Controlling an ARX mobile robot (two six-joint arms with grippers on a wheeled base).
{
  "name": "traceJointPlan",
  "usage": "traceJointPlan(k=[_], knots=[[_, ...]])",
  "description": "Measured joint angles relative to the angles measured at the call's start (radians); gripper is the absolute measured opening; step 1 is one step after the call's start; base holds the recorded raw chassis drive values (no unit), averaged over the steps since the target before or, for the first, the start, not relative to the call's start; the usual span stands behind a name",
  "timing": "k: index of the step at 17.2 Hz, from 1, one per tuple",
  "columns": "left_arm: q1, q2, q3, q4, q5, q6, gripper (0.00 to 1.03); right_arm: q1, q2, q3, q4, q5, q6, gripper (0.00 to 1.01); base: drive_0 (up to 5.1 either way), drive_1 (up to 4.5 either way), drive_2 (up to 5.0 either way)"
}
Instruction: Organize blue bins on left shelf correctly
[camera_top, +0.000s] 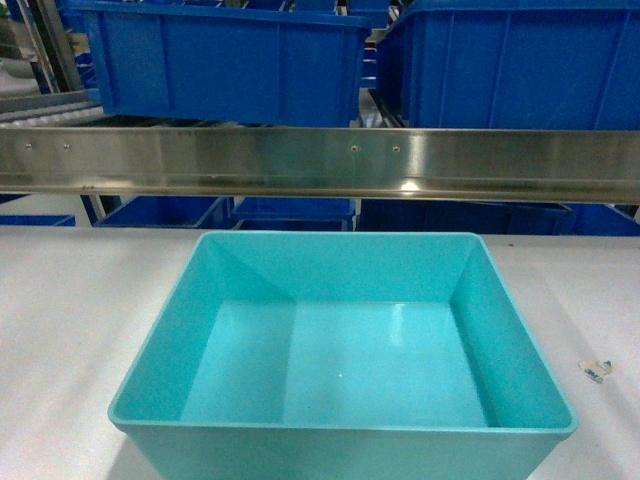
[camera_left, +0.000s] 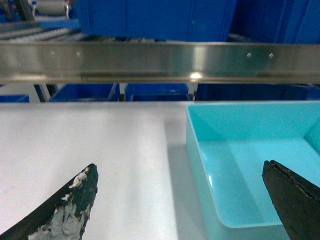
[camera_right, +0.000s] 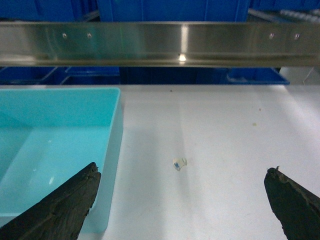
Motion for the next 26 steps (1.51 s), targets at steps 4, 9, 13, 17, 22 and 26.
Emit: traceJointPlan(k=[4, 9, 13, 17, 22, 26], knots=[[-0.024, 0.506, 0.174, 0.063, 0.032, -0.018, 0.98, 0.038, 0.394, 0.135, 0.046, -0.030, 0.068, 0.98, 0.0, 0.00, 0.0], [-0.027, 0.774, 0.374, -0.022, 0.050, -0.007, 0.98, 0.066, 0.690, 0.307, 0.059, -0.066, 0.097, 0.98, 0.0, 0.00, 0.0], [-0.060, 0.957, 0.532, -0.182, 0.050, -0.054, 0.98, 0.090, 0.884, 0.413, 0.060, -0.060, 0.100, 0.98, 0.0, 0.00, 0.0], [-0.068, 0.973, 0.541, -0.198, 0.057, -0.069, 0.98, 0.087, 0.889, 0.410, 0.046, -0.059, 0.100, 0.98, 0.0, 0.00, 0.0], [-0.068, 0.973, 0.541, -0.198, 0.057, -0.069, 0.98, 0.087, 0.889, 0.410, 0.043, -0.059, 0.100, 0.98, 0.0, 0.00, 0.0], [-0.077, 1.015, 0.644, -0.328, 0.103, -0.066, 0.98, 0.103, 0.921, 0.478, -0.079, -0.096, 0.111, 0.98, 0.0, 0.00, 0.0]])
